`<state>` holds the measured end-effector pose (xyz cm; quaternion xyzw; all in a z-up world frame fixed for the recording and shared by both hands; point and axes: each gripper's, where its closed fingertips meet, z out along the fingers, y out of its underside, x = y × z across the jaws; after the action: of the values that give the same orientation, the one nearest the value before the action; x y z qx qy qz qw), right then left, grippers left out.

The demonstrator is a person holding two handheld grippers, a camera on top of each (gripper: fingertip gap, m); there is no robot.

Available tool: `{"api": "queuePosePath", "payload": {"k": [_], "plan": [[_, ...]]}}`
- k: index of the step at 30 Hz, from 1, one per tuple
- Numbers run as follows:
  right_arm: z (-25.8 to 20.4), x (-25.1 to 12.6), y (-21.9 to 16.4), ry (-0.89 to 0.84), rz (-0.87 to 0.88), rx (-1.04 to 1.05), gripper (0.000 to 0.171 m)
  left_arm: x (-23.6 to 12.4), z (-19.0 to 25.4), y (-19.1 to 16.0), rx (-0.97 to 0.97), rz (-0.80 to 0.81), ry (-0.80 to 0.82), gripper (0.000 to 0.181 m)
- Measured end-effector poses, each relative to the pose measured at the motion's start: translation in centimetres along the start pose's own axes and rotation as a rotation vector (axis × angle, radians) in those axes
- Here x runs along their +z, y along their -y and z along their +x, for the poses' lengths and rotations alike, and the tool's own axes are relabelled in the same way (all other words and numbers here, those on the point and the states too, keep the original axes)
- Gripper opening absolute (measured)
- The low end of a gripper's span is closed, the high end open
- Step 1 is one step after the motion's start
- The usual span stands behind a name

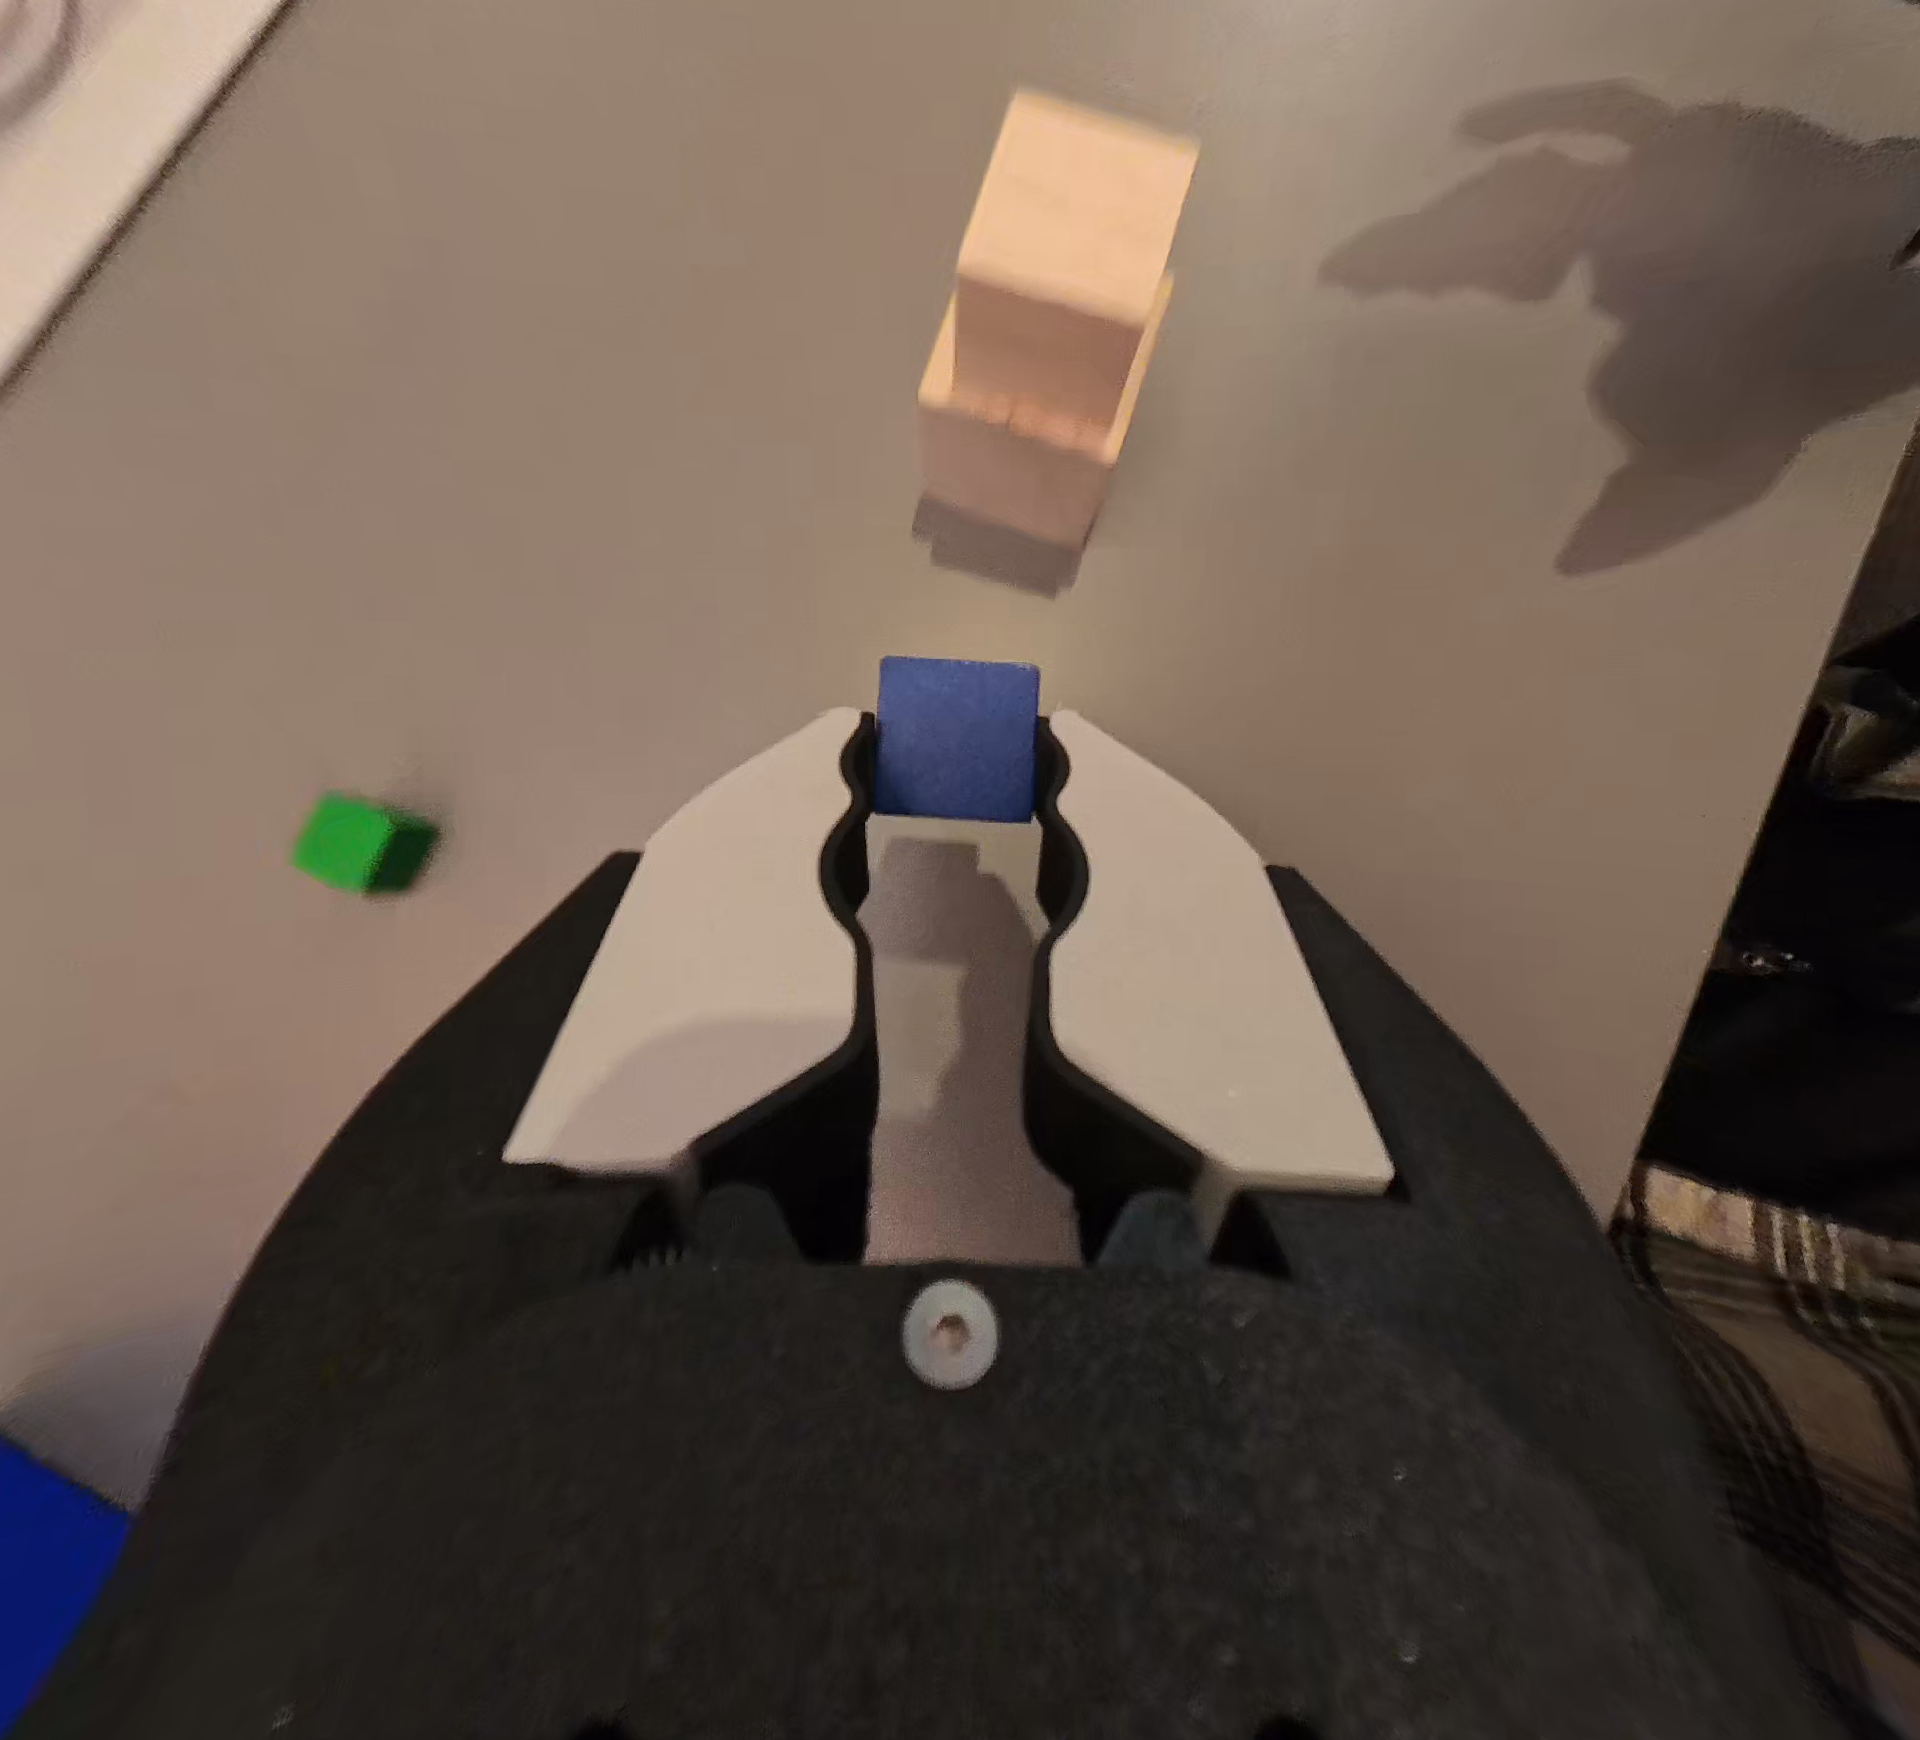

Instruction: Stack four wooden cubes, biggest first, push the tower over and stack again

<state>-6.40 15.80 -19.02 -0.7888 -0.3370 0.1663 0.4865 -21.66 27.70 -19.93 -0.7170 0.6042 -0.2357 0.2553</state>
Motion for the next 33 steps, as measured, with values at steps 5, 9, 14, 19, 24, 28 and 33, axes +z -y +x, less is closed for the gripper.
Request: {"api": "queuePosePath", "payload": {"k": [5,9,14,19,24,28,33], "plan": [[0.1,-0.4,-0.2,-0.013,-0.014,-0.013,0.110,1.6,0.7,6.3,0.170,-0.088,-0.010,0.028],[0.5,-0.9,-0.3,-0.021,-0.002,0.000,0.110,3.6,1.5,8.5,0.187,-0.124,-0.064,0.028],[0.9,-1.4,-0.5,-0.024,0.009,0.013,0.109,5.1,2.1,8.8,0.170,-0.140,-0.102,0.028],[0.9,-1.1,-0.8,-0.007,0.007,0.025,0.108,5.7,2.2,9.2,0.160,-0.140,-0.114,0.028],[0.9,-1.1,-0.7,-0.011,0.006,0.023,0.108,6.2,2.3,8.8,0.174,-0.162,-0.121,0.028],[0.9,-1.1,-0.8,-0.010,0.007,0.025,0.108,6.4,2.5,8.5,0.183,-0.155,-0.127,0.028],[0.8,-0.9,-0.7,-0.004,0.007,0.022,0.109,6.4,2.4,8.5,0.194,-0.143,-0.124,0.028]]}}
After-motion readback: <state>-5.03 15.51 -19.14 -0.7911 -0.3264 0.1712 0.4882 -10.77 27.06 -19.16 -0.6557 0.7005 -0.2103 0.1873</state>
